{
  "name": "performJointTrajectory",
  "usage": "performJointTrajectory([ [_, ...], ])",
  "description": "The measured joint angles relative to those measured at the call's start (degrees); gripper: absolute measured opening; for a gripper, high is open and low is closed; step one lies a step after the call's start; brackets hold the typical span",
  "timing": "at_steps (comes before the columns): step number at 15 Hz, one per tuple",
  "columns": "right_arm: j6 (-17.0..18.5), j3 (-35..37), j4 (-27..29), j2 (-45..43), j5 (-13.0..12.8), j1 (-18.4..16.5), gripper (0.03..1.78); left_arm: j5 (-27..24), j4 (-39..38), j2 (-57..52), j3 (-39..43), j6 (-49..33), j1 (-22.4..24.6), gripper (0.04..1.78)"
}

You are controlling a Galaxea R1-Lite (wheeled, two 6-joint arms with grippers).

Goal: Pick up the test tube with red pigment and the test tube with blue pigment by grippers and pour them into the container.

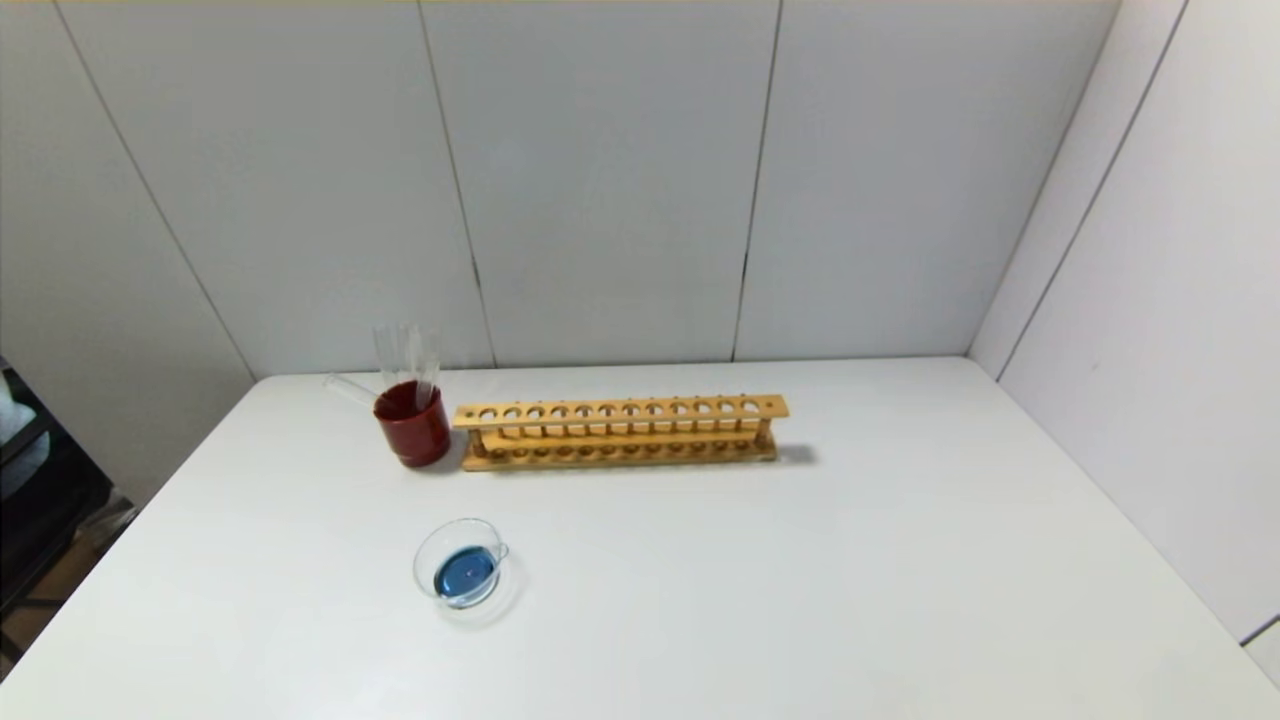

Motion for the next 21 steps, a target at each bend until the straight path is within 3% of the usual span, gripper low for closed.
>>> performJointTrajectory([
  [4, 0.02, 0.00, 0.00, 0.00, 0.00, -0.02, 1.75, -8.24, -9.85, -2.73, 16.18, -2.72, 0.20, 1.75],
  [6, -0.02, 0.00, 0.00, 0.00, 0.00, 0.00, 1.75, -12.15, -8.87, -3.02, 20.52, -3.80, 0.24, 1.75],
  [11, 0.00, 0.00, -0.02, 0.00, 0.00, 0.02, 1.75, -15.17, 6.27, -3.16, 20.07, -4.40, 0.38, 1.75],
  [21, -0.02, 0.00, -0.02, 0.00, -0.02, 0.00, 1.75, -15.66, 7.66, -3.16, 19.36, -6.17, 0.38, 1.75],
])
